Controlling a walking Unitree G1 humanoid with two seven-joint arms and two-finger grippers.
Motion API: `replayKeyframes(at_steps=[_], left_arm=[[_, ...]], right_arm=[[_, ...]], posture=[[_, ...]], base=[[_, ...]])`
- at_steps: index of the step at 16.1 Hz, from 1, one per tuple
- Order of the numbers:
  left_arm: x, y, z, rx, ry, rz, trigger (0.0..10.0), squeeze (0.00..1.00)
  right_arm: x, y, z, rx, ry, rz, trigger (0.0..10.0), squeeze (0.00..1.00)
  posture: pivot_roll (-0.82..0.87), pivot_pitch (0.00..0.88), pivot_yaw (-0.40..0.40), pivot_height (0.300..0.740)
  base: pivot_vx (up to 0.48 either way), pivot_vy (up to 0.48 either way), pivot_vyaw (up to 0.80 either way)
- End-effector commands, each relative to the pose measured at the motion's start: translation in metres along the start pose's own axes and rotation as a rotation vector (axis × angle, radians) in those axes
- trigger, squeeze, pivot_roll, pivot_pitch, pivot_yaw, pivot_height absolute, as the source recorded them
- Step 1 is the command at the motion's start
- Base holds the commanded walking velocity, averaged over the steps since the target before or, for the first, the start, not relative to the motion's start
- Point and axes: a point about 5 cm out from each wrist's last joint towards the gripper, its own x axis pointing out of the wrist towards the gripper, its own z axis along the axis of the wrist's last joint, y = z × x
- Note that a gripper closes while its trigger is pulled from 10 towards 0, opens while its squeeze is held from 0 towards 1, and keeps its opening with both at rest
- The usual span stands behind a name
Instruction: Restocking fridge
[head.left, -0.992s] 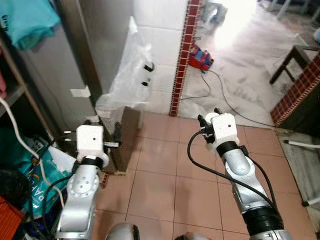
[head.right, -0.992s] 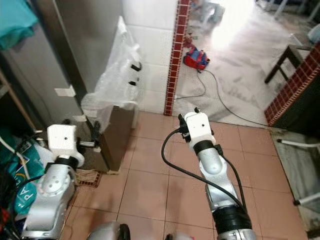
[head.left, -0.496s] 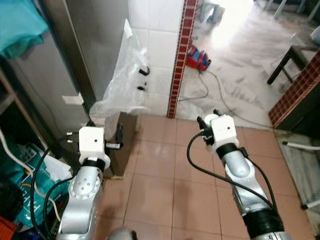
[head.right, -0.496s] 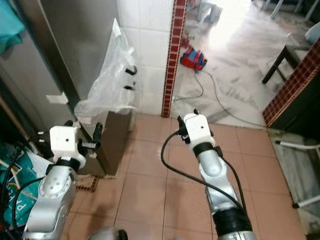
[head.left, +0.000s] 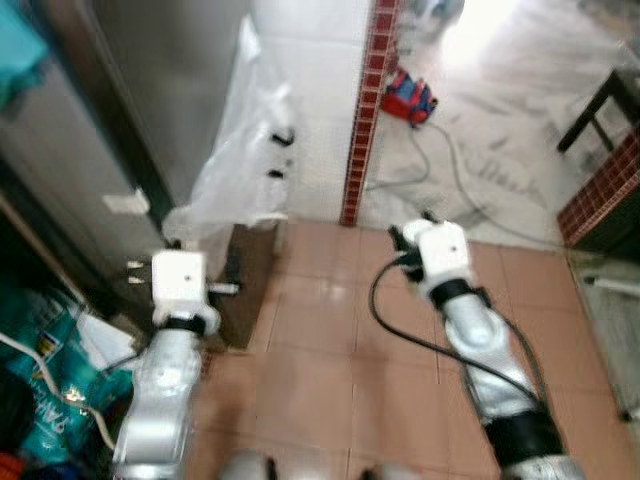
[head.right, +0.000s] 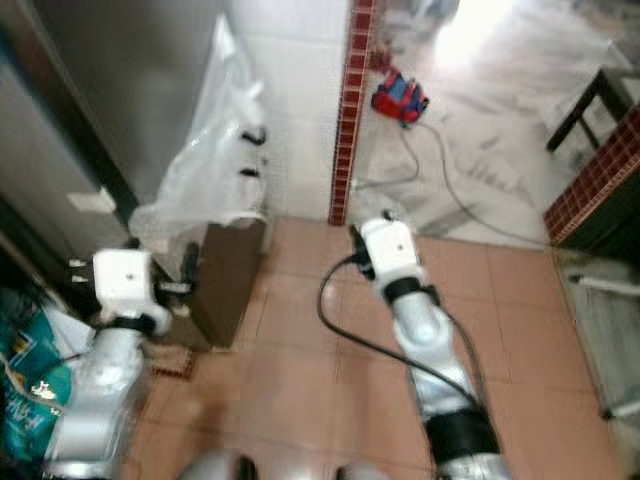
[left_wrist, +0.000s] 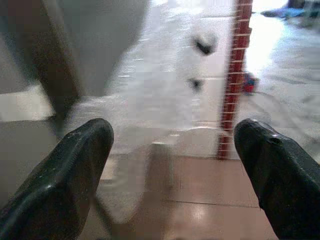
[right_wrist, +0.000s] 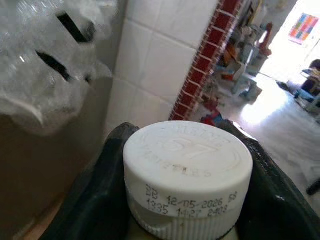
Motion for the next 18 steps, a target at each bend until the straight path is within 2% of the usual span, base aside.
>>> replayKeyframes(at_steps=[1, 12, 14, 18], left_arm=[[-0.0020, 0.0035, 0.0005, 0.019, 0.003, 0.010, 10.0, 0.00], [-0.0057, 0.0014, -0.0033, 0.008, 0.021, 0.022, 10.0, 0.00], [-0.0055, -0.0004, -0.0034, -0.008, 0.013, -0.009, 10.0, 0.00], [-0.0052, 0.0005, -0.0023, 0.000, 0.012, -0.001, 10.0, 0.00]], right_arm=[[0.0030, 0.0012, 0.0077, 0.006, -0.035, 0.002, 10.0, 0.00], [0.0026, 0.0014, 0.0100, -0.014, -0.055, 0.028, 10.0, 0.00], [0.0036, 0.0018, 0.0097, -0.006, -0.052, 0.021, 10.0, 0.00], [0.0033, 0.0039, 0.0106, 0.002, -0.057, 0.032, 10.0, 0.00]], posture=[[0.10, 0.020, -0.032, 0.740], [0.09, 0.014, -0.040, 0.740], [0.09, 0.007, -0.037, 0.740], [0.09, 0.008, -0.037, 0.740]], base=[[0.000, 0.000, 0.00], [0.000, 0.000, 0.04], [0.000, 0.000, 0.00], [0.308, 0.064, 0.78]])
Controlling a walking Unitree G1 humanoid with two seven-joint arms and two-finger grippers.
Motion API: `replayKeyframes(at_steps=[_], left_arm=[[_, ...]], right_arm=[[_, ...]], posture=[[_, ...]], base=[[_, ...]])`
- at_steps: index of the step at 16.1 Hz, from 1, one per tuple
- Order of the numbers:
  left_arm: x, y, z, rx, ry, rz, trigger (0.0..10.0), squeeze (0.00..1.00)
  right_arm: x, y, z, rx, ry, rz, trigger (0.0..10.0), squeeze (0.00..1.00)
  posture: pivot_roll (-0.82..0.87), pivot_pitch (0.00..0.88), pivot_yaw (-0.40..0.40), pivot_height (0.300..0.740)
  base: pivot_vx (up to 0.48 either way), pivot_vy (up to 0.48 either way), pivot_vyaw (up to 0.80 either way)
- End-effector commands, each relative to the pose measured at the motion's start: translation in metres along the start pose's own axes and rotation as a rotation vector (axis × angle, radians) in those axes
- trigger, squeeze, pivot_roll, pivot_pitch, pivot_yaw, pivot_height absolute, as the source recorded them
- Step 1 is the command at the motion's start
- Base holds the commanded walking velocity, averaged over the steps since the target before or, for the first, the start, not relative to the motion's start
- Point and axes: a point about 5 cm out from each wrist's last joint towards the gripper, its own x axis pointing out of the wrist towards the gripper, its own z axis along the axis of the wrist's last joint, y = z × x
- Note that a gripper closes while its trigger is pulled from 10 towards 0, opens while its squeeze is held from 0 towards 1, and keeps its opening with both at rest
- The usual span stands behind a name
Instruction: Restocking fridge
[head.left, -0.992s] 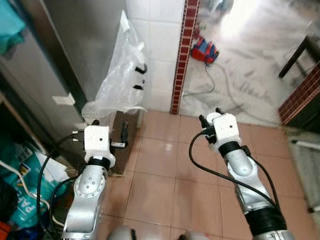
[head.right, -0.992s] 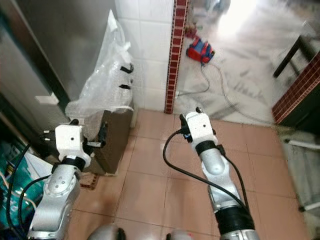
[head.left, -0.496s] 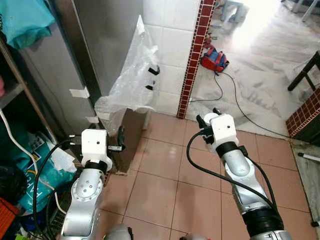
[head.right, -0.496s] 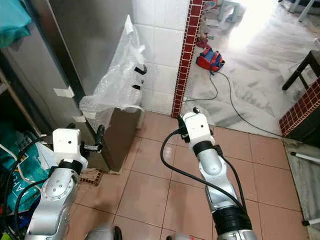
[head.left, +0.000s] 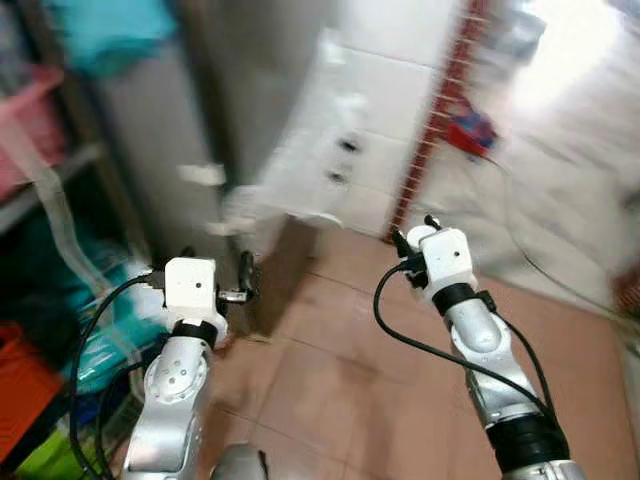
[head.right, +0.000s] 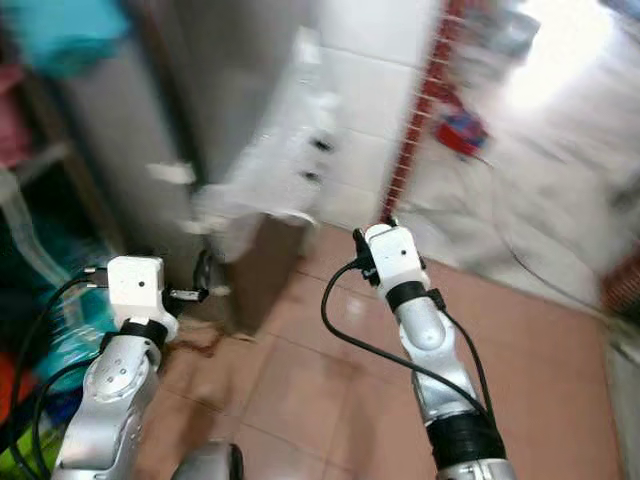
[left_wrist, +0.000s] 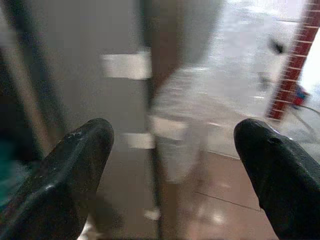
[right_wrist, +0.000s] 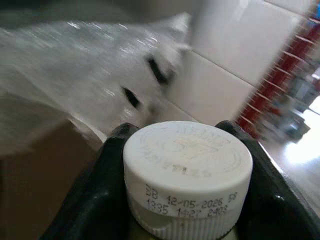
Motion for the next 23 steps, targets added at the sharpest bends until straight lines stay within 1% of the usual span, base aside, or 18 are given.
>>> replayKeyframes(at_steps=[1, 3, 9, 14, 15, 17, 18, 23], left_arm=[[-0.0001, 0.0004, 0.0035, 0.005, -0.013, -0.003, 10.0, 0.00], [-0.0001, -0.0004, 0.0035, 0.004, -0.013, -0.005, 10.0, 0.00], [0.0014, -0.0033, 0.0021, 0.004, -0.009, -0.024, 10.0, 0.00], [0.0013, -0.0042, 0.0022, -0.005, -0.015, -0.024, 10.0, 0.00], [0.0012, -0.0037, 0.0021, -0.007, -0.012, -0.026, 10.0, 0.00], [0.0022, -0.0026, 0.0031, 0.001, -0.013, -0.029, 10.0, 0.00], [0.0031, -0.0023, 0.0037, 0.003, -0.014, -0.030, 10.0, 0.00], [0.0029, -0.0029, 0.0036, 0.004, -0.014, -0.031, 10.0, 0.00]], right_arm=[[0.0035, 0.0006, 0.0097, 0.001, -0.047, 0.006, 10.0, 0.00], [0.0042, 0.0000, 0.0099, 0.002, -0.046, 0.006, 10.0, 0.00], [0.0052, 0.0002, 0.0084, -0.001, -0.041, 0.002, 10.0, 0.00], [0.0069, -0.0018, 0.0086, -0.007, -0.041, 0.005, 10.0, 0.00], [0.0069, -0.0012, 0.0091, 0.017, -0.048, 0.001, 10.0, 0.00], [0.0082, 0.0004, 0.0095, 0.027, -0.042, -0.002, 10.0, 0.00], [0.0089, 0.0008, 0.0092, 0.035, -0.034, -0.005, 10.0, 0.00], [0.0096, -0.0002, 0.0093, 0.031, -0.037, -0.005, 10.0, 0.00]], posture=[[0.09, 0.011, -0.041, 0.740], [0.09, 0.013, -0.041, 0.740], [0.09, 0.000, -0.051, 0.740], [0.09, 0.000, -0.055, 0.740], [0.09, 0.003, -0.051, 0.740], [0.09, 0.014, -0.045, 0.740], [0.09, 0.025, -0.040, 0.740], [0.09, 0.017, -0.038, 0.740]], base=[[0.289, 0.000, 0.00], [0.287, 0.000, 0.00], [0.000, 0.000, 0.00], [0.402, 0.000, 0.00], [0.431, 0.000, 0.00], [0.369, 0.000, 0.00], [0.000, 0.000, 0.00], [0.000, 0.000, -0.64]])
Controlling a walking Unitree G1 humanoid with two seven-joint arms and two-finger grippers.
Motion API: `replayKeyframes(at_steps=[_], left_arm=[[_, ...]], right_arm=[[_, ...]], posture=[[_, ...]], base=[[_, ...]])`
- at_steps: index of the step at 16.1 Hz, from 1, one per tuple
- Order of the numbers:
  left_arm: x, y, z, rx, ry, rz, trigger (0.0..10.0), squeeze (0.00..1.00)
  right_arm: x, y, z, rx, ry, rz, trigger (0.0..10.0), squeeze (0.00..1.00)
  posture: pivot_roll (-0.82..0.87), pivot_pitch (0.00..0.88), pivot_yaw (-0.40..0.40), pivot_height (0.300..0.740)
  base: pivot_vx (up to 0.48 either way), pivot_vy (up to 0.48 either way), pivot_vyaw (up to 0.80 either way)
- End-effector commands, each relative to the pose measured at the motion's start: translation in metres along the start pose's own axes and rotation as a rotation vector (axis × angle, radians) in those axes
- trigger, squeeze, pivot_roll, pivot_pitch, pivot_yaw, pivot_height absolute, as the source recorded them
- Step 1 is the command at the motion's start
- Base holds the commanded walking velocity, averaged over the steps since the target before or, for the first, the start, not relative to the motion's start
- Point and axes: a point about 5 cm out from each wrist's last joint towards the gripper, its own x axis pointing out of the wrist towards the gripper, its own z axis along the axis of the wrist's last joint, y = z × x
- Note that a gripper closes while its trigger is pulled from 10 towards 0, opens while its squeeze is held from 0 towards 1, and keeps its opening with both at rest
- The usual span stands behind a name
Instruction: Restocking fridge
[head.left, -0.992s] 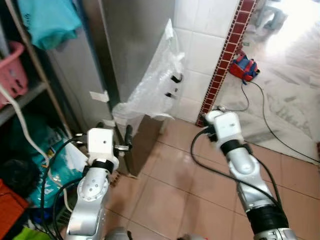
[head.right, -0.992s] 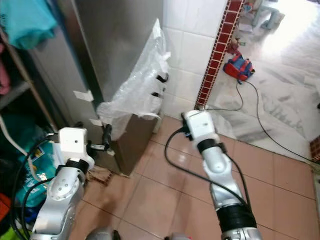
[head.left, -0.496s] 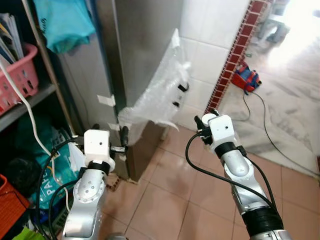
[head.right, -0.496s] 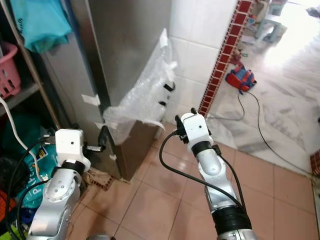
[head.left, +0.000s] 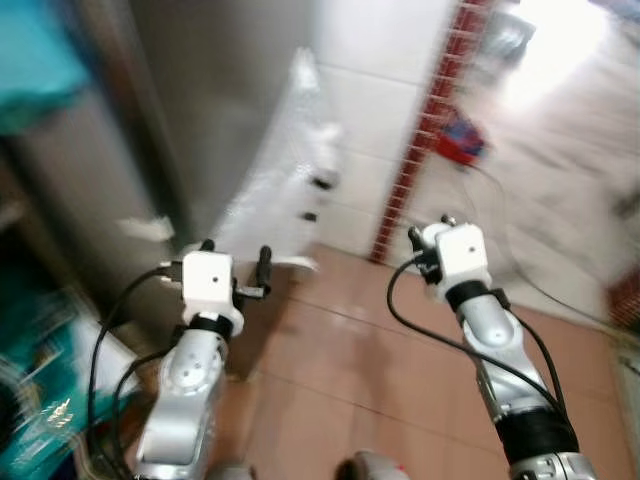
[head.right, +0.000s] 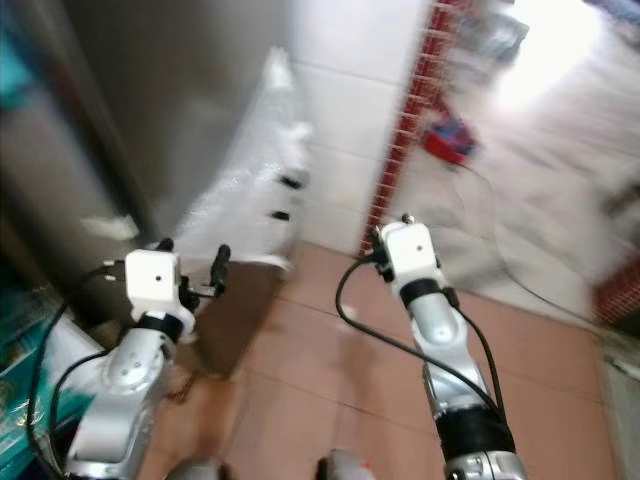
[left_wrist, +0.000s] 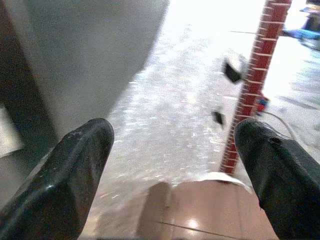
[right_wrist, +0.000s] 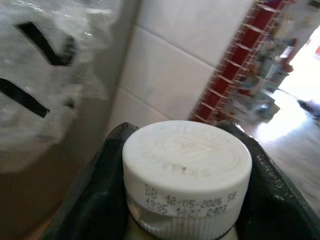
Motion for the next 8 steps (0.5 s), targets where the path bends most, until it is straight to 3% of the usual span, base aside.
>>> replayKeyframes(at_steps=[1, 4, 8], left_arm=[[-0.0024, 0.0075, -0.0009, 0.009, 0.005, 0.028, 10.0, 0.00], [-0.0010, 0.0083, -0.0014, -0.004, 0.012, 0.040, 10.0, 0.00], [-0.0009, 0.0081, -0.0017, -0.004, 0.014, 0.038, 10.0, 0.00]], right_arm=[[0.0047, 0.0088, 0.0133, 0.007, -0.063, 0.027, 10.0, 0.00], [0.0045, 0.0086, 0.0133, 0.002, -0.066, 0.029, 10.0, 0.00], [0.0041, 0.0077, 0.0131, -0.002, -0.066, 0.027, 10.0, 0.00]], posture=[[0.09, 0.014, -0.039, 0.740], [0.08, 0.014, -0.040, 0.740], [0.08, 0.013, -0.036, 0.740]], base=[[0.000, 0.000, -0.80], [0.000, 0.000, 0.00], [0.000, 0.457, 0.00]])
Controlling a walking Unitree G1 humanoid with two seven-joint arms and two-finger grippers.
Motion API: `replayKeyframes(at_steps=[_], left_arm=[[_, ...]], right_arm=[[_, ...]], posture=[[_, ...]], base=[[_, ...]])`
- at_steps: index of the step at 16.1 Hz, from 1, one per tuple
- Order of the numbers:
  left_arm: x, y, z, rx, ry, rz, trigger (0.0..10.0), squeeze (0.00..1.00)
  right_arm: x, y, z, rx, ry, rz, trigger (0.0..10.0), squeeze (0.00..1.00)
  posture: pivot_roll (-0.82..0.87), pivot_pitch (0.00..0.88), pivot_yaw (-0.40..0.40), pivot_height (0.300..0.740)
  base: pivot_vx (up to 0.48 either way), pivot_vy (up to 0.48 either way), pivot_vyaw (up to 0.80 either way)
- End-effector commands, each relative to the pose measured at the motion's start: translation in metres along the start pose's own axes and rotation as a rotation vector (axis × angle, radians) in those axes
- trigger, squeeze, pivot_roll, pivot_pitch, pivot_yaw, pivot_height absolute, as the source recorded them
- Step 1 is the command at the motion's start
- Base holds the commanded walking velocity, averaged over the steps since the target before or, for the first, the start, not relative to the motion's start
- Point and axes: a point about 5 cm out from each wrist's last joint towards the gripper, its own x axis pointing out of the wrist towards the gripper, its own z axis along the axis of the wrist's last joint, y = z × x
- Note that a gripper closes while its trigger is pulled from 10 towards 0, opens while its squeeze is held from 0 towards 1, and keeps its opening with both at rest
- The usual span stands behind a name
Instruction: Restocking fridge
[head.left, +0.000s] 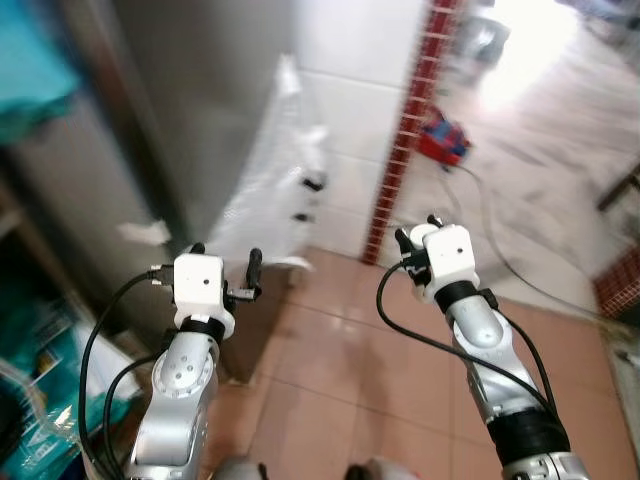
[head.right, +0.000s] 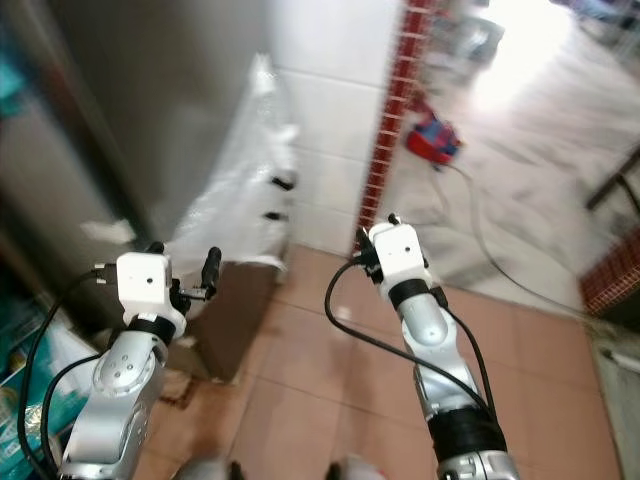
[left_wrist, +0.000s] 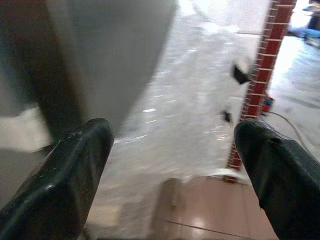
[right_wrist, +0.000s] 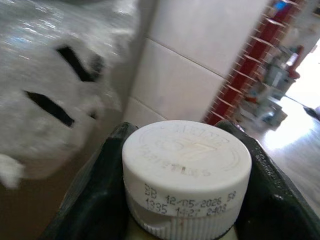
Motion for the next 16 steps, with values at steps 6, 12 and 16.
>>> replayKeyframes(at_steps=[6, 12, 16], left_arm=[[0.000, 0.001, -0.005, 0.048, 0.030, -0.035, 10.0, 0.00], [0.014, -0.005, -0.006, 0.102, 0.042, -0.136, 10.0, 0.00], [0.012, -0.001, -0.002, 0.078, 0.025, -0.060, 10.0, 0.00]], right_arm=[[0.003, -0.002, 0.009, 0.009, -0.053, -0.060, 10.0, 0.00], [-0.011, -0.006, 0.003, 0.027, -0.045, -0.168, 10.0, 0.00], [-0.008, -0.008, 0.004, -0.006, -0.034, -0.093, 10.0, 0.00]], posture=[[0.08, 0.000, 0.025, 0.740], [0.02, 0.000, 0.106, 0.740], [0.07, 0.001, 0.002, 0.740]], base=[[0.000, 0.236, 0.00], [0.000, 0.000, 0.00], [0.000, 0.000, -0.32]])
